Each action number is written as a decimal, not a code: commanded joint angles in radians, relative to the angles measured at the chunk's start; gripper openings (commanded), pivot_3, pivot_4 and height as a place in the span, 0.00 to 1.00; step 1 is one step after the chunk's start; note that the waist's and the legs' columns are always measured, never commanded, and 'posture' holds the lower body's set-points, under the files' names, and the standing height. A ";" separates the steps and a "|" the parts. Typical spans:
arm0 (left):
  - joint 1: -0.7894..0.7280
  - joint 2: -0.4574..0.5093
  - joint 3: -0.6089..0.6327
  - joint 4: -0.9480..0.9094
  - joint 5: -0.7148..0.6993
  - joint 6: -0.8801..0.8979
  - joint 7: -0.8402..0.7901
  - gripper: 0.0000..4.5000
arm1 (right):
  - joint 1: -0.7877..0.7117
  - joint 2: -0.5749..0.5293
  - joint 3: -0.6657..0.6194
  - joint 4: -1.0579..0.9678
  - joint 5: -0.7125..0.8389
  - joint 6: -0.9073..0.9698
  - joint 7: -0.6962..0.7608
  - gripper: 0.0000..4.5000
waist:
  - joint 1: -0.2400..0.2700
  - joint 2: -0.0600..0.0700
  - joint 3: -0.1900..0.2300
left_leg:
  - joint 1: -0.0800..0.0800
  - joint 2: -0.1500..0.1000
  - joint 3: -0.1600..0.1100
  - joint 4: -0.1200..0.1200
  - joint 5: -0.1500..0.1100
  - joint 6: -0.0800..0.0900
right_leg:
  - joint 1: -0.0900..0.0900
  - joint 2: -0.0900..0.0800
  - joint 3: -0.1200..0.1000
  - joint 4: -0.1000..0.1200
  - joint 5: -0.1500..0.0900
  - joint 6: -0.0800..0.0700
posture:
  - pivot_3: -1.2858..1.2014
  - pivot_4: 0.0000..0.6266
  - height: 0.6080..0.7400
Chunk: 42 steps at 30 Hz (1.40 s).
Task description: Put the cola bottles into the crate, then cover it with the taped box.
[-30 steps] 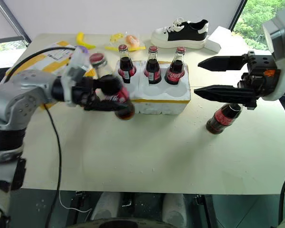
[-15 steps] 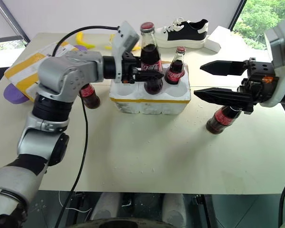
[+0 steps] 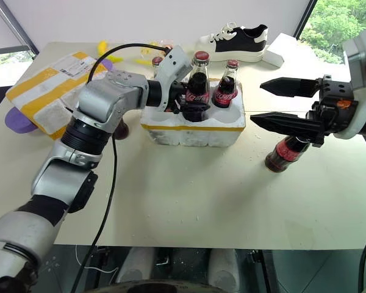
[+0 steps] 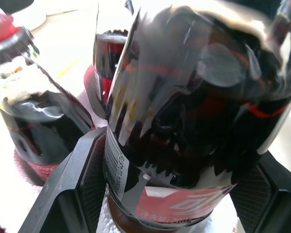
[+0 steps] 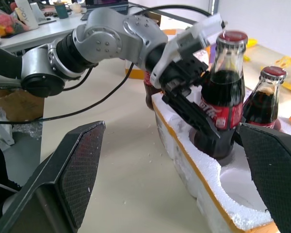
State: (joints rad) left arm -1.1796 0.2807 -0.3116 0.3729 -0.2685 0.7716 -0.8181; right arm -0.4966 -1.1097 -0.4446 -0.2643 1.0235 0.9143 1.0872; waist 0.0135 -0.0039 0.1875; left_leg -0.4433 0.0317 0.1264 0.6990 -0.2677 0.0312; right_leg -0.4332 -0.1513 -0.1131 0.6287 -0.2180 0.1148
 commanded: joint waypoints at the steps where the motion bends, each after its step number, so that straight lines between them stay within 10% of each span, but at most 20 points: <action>1: -0.018 -0.013 0.000 0.045 0.046 -0.046 0.000 0.63 | -0.007 -0.006 -0.018 -0.013 -0.002 -0.023 -0.003 1.00 | 0.000 0.000 0.000 | 0.000 0.000 0.000 0.000 0.000 0.000 | 0.000 0.000 0.000 0.000 0.000 0.000 | 0.52 0.24 1.00; 4: -0.006 -0.023 -0.002 0.076 0.067 -0.049 0.003 0.63 | -0.004 -0.004 -0.013 -0.013 -0.006 -0.027 -0.004 1.00 | 0.000 0.000 0.000 | 0.000 0.000 0.000 0.000 0.000 0.000 | 0.000 0.000 0.000 0.000 0.000 0.000 | 0.52 0.24 1.00; 8: 0.002 -0.018 0.021 0.044 0.051 -0.012 -0.013 0.99 | -0.003 -0.002 -0.006 -0.015 -0.009 -0.026 -0.004 1.00 | -0.001 0.000 0.000 | 0.000 0.000 -0.002 0.000 0.000 0.000 | 0.000 0.000 0.000 0.000 0.000 0.000 | 0.52 0.24 1.00; 21: 0.046 0.208 0.301 -0.421 -0.271 0.438 -0.094 0.99 | -0.017 0.021 0.043 0.003 -0.027 -0.045 0.005 1.00 | -0.001 0.000 0.000 | 0.000 0.001 -0.004 0.000 0.000 0.000 | 0.000 0.000 0.000 0.001 0.000 0.000 | 0.52 0.24 1.00; 31: 0.527 0.626 0.612 -0.806 -0.409 0.519 -0.118 0.99 | -0.048 0.032 0.099 0.047 -0.063 -0.071 0.038 1.00 | -0.003 0.000 0.000 | 0.001 0.001 -0.004 0.000 0.000 -0.001 | 0.001 0.000 0.000 0.000 0.000 0.000 | 0.52 0.24 1.00; 42: 0.885 0.570 0.835 -0.896 -0.335 0.356 0.092 0.99 | -0.120 0.052 0.167 0.114 -0.115 -0.098 0.081 1.00 | -0.001 0.000 -0.001 | 0.001 0.000 -0.008 0.000 0.000 -0.001 | 0.003 0.001 -0.001 0.000 0.000 0.000 | 0.52 0.24 1.00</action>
State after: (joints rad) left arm -0.2977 0.8540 0.5075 -0.5130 -0.6308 1.1788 -0.7609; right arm -0.5854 -1.0564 -0.2695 -0.1488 0.9116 0.8362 1.1579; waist 0.0123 -0.0038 0.1870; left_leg -0.4420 0.0318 0.1188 0.6988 -0.2674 0.0300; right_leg -0.4298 -0.1506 -0.1143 0.6284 -0.2183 0.1145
